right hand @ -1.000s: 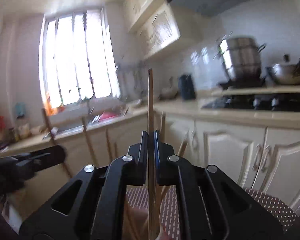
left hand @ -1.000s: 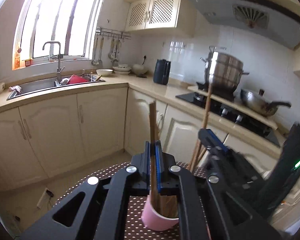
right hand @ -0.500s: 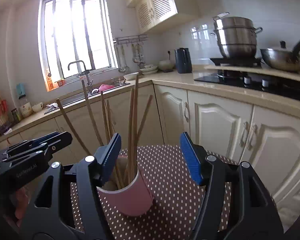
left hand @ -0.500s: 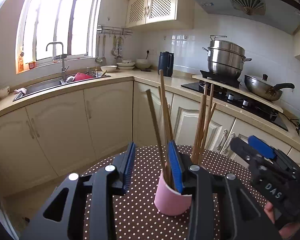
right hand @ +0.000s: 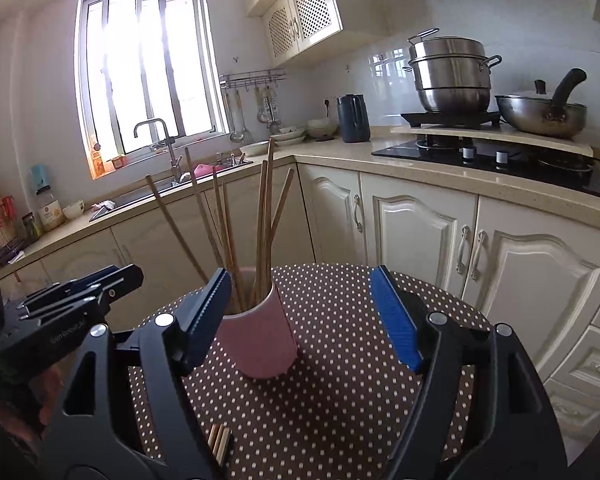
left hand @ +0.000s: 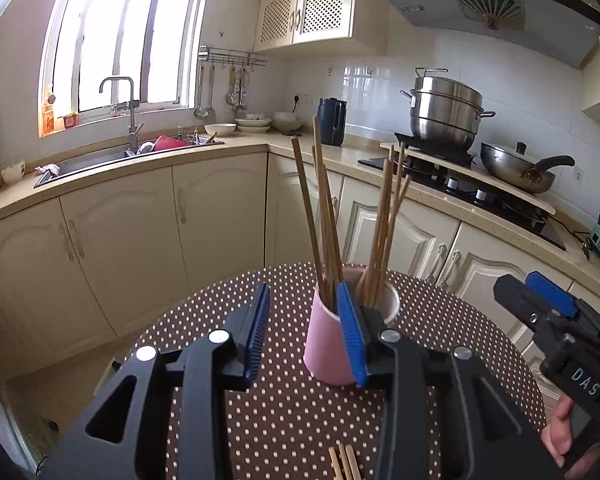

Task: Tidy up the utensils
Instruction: 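Withdraw both open tools from the cup toward the remaining loose chopsticks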

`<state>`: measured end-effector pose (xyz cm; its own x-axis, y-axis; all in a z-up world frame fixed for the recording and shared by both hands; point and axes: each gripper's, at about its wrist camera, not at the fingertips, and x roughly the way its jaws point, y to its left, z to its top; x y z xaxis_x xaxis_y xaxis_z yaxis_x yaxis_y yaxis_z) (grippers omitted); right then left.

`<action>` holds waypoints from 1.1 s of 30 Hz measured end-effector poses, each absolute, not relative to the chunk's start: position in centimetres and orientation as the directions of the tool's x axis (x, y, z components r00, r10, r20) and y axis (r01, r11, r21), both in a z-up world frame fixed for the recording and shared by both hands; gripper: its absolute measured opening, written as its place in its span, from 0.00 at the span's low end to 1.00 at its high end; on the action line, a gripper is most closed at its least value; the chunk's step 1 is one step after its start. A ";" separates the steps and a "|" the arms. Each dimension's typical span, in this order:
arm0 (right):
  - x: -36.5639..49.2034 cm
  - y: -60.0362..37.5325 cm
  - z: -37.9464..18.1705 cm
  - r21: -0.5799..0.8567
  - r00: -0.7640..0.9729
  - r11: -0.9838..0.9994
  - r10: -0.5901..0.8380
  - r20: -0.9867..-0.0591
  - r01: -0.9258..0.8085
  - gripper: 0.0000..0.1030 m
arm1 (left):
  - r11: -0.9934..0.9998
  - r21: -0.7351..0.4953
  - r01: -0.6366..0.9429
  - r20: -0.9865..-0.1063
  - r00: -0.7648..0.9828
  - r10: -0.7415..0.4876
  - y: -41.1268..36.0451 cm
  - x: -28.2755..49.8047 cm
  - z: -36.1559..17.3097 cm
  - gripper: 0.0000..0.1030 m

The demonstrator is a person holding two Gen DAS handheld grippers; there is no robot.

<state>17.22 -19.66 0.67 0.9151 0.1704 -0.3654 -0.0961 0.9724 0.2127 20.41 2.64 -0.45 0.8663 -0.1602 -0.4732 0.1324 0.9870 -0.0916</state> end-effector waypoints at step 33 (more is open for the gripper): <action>13.4 -13.0 -10.8 0.156 0.650 0.978 0.207 -0.731 -0.136 0.74 | 0.994 -0.088 0.065 -0.671 0.734 -0.107 5.9 13.2 -10.1 0.58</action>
<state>13.43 -13.04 -10.77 0.6499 0.2067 -0.7314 -0.1357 0.9784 0.1559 13.15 5.95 -10.09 0.7340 -0.1069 -0.6706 0.0648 0.9941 -0.0876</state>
